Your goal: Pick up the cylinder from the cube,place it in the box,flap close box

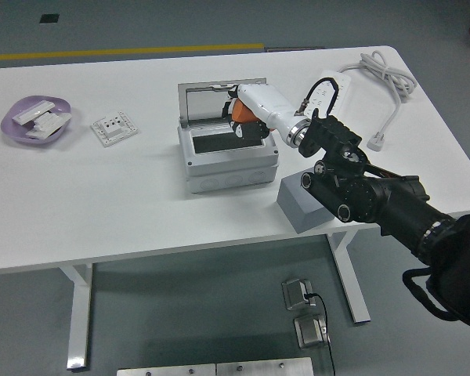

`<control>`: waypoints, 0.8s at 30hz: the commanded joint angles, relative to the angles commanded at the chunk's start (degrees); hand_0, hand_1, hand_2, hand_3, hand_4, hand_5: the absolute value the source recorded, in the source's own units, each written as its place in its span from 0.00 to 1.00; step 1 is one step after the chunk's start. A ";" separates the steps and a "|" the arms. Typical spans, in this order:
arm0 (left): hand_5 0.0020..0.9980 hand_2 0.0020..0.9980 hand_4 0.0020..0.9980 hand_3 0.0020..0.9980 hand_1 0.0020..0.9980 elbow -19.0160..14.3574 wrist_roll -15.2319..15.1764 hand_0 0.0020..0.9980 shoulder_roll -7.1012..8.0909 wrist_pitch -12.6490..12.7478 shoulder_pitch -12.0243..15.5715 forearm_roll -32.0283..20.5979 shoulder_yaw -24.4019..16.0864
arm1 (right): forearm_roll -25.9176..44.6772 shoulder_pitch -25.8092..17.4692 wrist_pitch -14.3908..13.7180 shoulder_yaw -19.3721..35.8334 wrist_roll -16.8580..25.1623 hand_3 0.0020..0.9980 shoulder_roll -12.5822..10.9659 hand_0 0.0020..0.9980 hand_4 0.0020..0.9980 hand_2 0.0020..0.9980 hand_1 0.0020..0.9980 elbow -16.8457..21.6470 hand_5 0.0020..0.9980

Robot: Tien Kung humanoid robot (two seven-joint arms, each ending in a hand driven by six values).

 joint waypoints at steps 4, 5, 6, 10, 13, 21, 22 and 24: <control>0.17 0.65 0.68 0.69 0.66 0.00 -0.01 0.66 -0.02 -0.02 -0.04 0.10 -0.11 | 0.27 -0.02 -0.23 -0.02 -0.18 0.29 0.00 0.00 0.00 0.43 0.18 0.51 0.00; 0.17 0.65 0.68 0.69 0.66 0.00 -0.02 0.66 -0.02 -0.04 -0.05 0.16 -0.17 | 0.32 -0.04 -0.28 0.03 -0.19 0.29 0.00 0.00 0.00 0.43 0.18 0.61 0.00; 0.17 0.65 0.68 0.69 0.66 0.00 -0.06 0.66 -0.04 -0.06 -0.05 0.21 -0.24 | 0.38 -0.09 -0.35 0.11 -0.19 0.29 0.00 0.00 0.00 0.44 0.18 0.74 0.00; 0.17 0.65 0.68 0.69 0.66 0.00 -0.02 0.66 -0.12 -0.04 0.14 0.04 -0.20 | 0.97 -0.47 -0.86 -0.11 -0.33 0.29 0.00 0.00 0.00 0.44 0.18 1.63 0.00; 0.17 0.65 0.68 0.69 0.66 0.00 0.05 0.66 -0.10 0.03 0.28 -0.13 -0.10 | 1.48 -0.78 -1.26 -0.27 -0.39 0.29 0.00 0.00 0.00 0.44 0.18 2.36 0.00; 0.17 0.65 0.68 0.69 0.66 0.00 0.12 0.66 -0.11 0.11 0.38 -0.40 0.02 | 2.25 -1.21 -2.22 -0.12 -0.43 0.29 0.00 0.00 0.00 0.44 0.19 3.77 0.00; 0.17 0.65 0.68 0.69 0.66 0.00 0.12 0.66 -0.12 0.12 0.40 -0.43 0.04 | 2.35 -1.25 -2.31 -0.17 -0.46 0.29 0.00 0.00 0.00 0.44 0.19 3.88 0.00; 0.17 0.65 0.68 0.69 0.66 0.00 0.12 0.66 -0.14 0.12 0.42 -0.45 0.03 | 2.43 -1.33 -2.43 -0.13 -0.51 0.29 0.00 0.00 0.00 0.44 0.19 4.00 0.00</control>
